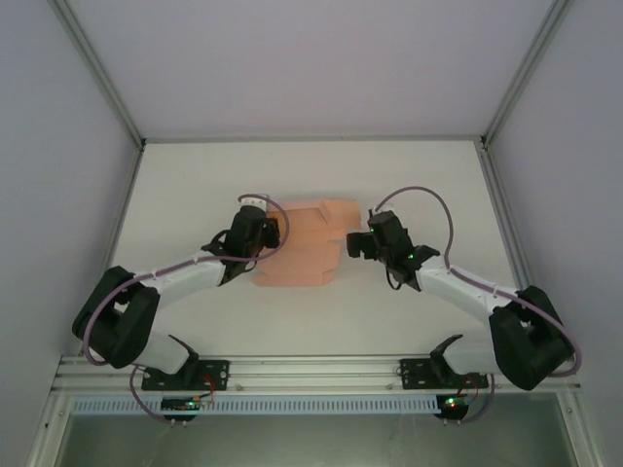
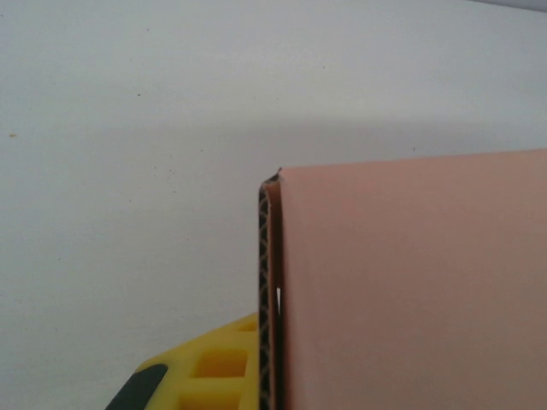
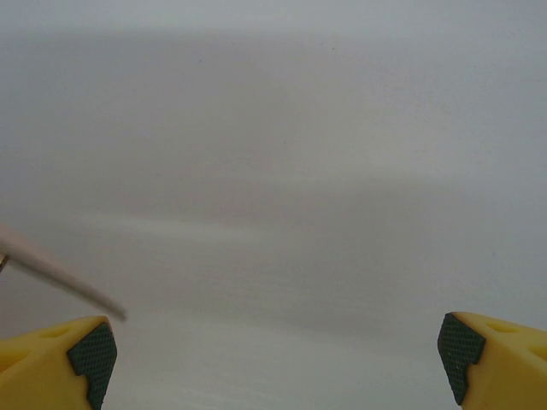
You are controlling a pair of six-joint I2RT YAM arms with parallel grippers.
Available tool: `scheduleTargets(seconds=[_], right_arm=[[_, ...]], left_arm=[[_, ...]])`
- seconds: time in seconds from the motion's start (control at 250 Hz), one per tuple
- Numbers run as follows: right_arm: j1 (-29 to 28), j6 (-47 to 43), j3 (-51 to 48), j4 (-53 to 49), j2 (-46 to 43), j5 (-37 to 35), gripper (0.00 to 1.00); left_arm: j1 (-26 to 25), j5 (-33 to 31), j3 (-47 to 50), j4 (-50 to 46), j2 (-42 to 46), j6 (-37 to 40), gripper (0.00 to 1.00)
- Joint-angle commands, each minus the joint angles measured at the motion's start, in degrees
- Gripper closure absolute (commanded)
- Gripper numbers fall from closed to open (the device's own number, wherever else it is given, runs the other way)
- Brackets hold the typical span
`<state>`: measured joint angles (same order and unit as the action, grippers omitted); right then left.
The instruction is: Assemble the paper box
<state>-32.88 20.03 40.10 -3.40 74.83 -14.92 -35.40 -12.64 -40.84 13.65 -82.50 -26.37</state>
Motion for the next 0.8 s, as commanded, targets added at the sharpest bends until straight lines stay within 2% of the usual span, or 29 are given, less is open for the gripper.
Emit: scheduleTargets(seconds=[0.0,0.244,0.472,0.636,0.799], right_arm=[[0.26,-1.3,3.7,1.85,1.32,2.3,0.01],[0.05,-3.18,6.44,4.16,4.03,5.88,0.01],[-2.12,-4.53,10.38,7.15,10.17,8.97,0.01],[-4.65,-4.56,13.13,7.8,14.95,2.78,0.01],[-9.14,-4.12,16.58,5.71,19.21,-15.5,0.01]], left_arm=[[0.1,1.15,-0.01,1.64,1.64,0.94,1.0],[0.15,2.43,-1.08,1.11,-0.03,0.75,1.0],[0.19,2.49,-2.48,-0.07,-0.91,-0.87,1.0],[0.11,2.63,-2.91,-0.11,-1.33,-1.84,1.0],[0.13,2.38,-3.29,-0.71,-1.96,-2.28,1.0]])
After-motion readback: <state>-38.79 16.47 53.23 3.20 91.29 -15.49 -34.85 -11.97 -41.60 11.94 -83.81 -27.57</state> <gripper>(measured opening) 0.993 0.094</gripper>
